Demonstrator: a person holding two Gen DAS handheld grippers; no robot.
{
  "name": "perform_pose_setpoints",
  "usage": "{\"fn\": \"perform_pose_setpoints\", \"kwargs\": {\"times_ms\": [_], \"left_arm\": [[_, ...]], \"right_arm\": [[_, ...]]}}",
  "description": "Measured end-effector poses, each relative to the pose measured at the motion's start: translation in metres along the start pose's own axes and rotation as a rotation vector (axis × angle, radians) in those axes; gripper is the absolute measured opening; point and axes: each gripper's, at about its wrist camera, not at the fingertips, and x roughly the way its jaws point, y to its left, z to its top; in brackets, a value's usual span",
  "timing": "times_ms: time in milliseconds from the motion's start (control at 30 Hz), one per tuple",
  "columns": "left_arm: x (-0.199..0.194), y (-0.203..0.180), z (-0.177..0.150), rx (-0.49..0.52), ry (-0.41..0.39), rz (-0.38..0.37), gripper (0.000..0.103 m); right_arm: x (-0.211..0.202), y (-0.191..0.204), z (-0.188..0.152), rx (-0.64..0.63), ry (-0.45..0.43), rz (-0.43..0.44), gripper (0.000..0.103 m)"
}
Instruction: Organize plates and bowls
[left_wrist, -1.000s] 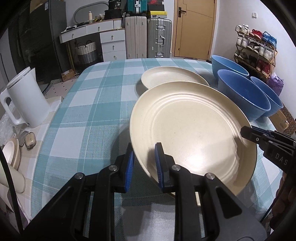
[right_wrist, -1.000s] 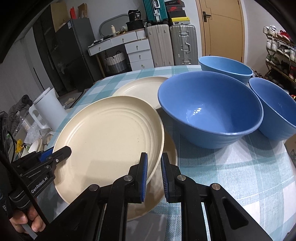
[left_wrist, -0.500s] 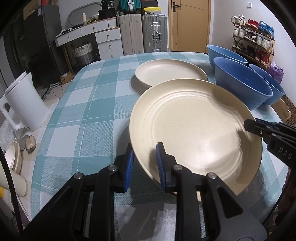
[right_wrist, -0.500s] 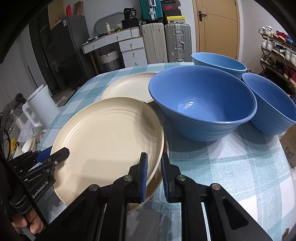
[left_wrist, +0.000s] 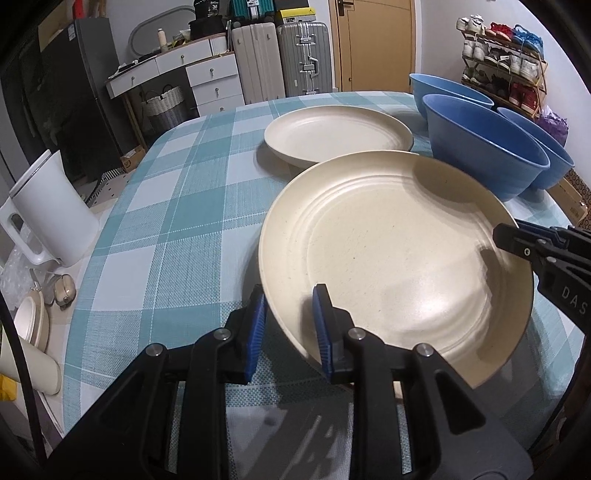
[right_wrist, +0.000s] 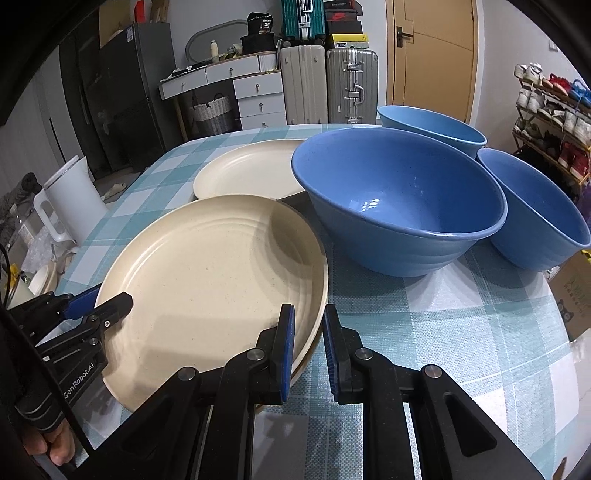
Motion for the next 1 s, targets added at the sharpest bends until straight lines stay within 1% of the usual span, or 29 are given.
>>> {"fn": "perform_pose_setpoints", "kwargs": {"times_ms": [167,400,467,500,567,600,633,667,700,767,800,833,867,900,933,1000], "left_arm": [[0.001,-0.004,-0.002,0.023,-0.001,0.02,0.022],[0.001,-0.003,-0.001,0.017,0.009,-0.001,0.022],[0.0,0.0,0.0,0.002,0.019,-0.019,0.022],[-0.001,0.003,0.001,-0.01,0.024,-0.032,0.024],[-0.004,0.008,0.002,-0.033,0.021,-0.054,0.031],[-0.007,0.01,0.003,-0.041,0.016,-0.057,0.035],[-0.011,0.012,0.005,-0.05,0.006,-0.059,0.042],[-0.014,0.014,0.006,-0.058,-0.003,-0.063,0.051],[-0.019,0.017,0.007,-0.068,-0.015,-0.075,0.055],[-0.03,0.023,0.011,-0.098,-0.037,-0.11,0.066],[-0.037,0.026,0.013,-0.114,-0.048,-0.128,0.068],[-0.043,0.028,0.015,-0.124,-0.06,-0.142,0.075],[-0.049,0.03,0.017,-0.13,-0.071,-0.154,0.08],[-0.055,0.031,0.019,-0.133,-0.081,-0.166,0.081],[-0.061,0.032,0.021,-0.133,-0.089,-0.175,0.083],[-0.071,0.032,0.024,-0.133,-0.101,-0.18,0.09]], "right_arm": [[0.002,0.002,-0.003,-0.027,-0.007,-0.038,0.017],[0.001,0.0,-0.002,-0.025,0.001,-0.031,0.017],[-0.001,0.001,-0.002,-0.026,0.001,-0.029,0.017],[-0.003,0.001,-0.001,-0.027,0.0,-0.026,0.017],[-0.009,-0.001,0.0,-0.021,-0.009,-0.005,0.019],[-0.012,-0.002,0.0,-0.019,-0.016,0.005,0.025],[-0.016,-0.002,0.001,-0.018,-0.027,0.017,0.037],[-0.021,-0.003,0.001,-0.019,-0.039,0.031,0.044],[-0.026,-0.003,0.002,-0.021,-0.052,0.045,0.057],[-0.039,-0.003,0.005,-0.037,-0.084,0.047,0.062],[-0.047,-0.004,0.007,-0.048,-0.103,0.044,0.067],[-0.055,-0.006,0.008,-0.052,-0.119,0.056,0.073],[-0.06,-0.006,0.01,-0.053,-0.131,0.067,0.077],[-0.068,-0.008,0.012,-0.052,-0.146,0.081,0.086],[-0.079,-0.01,0.015,-0.052,-0.171,0.097,0.093],[-0.094,-0.012,0.019,-0.058,-0.196,0.118,0.101]]}}
